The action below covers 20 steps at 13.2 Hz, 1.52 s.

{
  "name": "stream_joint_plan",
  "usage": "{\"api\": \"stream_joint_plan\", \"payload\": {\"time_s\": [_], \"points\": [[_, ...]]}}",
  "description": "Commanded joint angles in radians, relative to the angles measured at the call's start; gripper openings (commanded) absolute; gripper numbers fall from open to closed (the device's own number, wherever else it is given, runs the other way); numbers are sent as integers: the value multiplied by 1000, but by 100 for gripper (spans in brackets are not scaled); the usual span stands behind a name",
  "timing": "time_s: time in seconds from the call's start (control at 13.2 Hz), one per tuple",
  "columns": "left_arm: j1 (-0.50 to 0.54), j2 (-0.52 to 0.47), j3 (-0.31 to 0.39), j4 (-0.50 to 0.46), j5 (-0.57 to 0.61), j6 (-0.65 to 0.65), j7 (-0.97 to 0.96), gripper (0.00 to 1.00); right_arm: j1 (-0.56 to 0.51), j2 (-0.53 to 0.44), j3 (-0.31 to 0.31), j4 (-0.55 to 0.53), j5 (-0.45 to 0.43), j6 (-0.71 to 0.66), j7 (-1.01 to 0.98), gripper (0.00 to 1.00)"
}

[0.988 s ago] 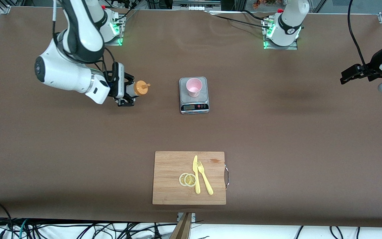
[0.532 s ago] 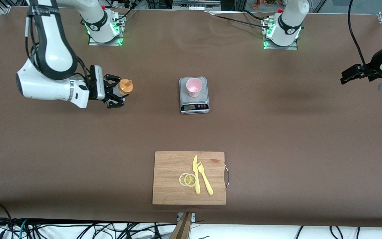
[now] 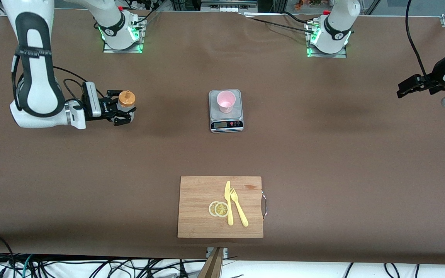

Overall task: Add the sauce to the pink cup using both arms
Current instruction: 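Raise the bottle upright and carry it back with the right gripper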

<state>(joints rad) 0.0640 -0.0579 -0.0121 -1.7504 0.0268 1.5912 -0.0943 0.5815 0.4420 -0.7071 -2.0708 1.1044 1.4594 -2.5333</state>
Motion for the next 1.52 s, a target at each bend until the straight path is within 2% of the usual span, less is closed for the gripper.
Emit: {"api": "stream_joint_plan", "payload": {"time_s": [0.0, 0.46, 1.06, 1.22, 1.29, 1.44], "points": [[7, -3, -5, 11, 5, -14, 10, 100, -69, 95, 6, 17, 48, -120, -158, 0], [2, -3, -14, 26, 5, -11, 19, 100, -166, 262, 17, 78, 66, -264, -350, 0], [-7, 1, -26, 88, 4, -16, 13, 100, -216, 330, 20, 166, 91, -291, -354, 0], [-7, 3, -26, 86, 5, -16, 16, 100, -259, 319, 92, 163, 88, -261, -346, 0], [-7, 1, -26, 88, 5, -17, 15, 100, -323, 317, 150, 159, 78, -237, -355, 0], [-7, 3, -26, 88, 5, -17, 16, 100, -403, 313, 219, 156, 39, -194, -360, 0]]}}
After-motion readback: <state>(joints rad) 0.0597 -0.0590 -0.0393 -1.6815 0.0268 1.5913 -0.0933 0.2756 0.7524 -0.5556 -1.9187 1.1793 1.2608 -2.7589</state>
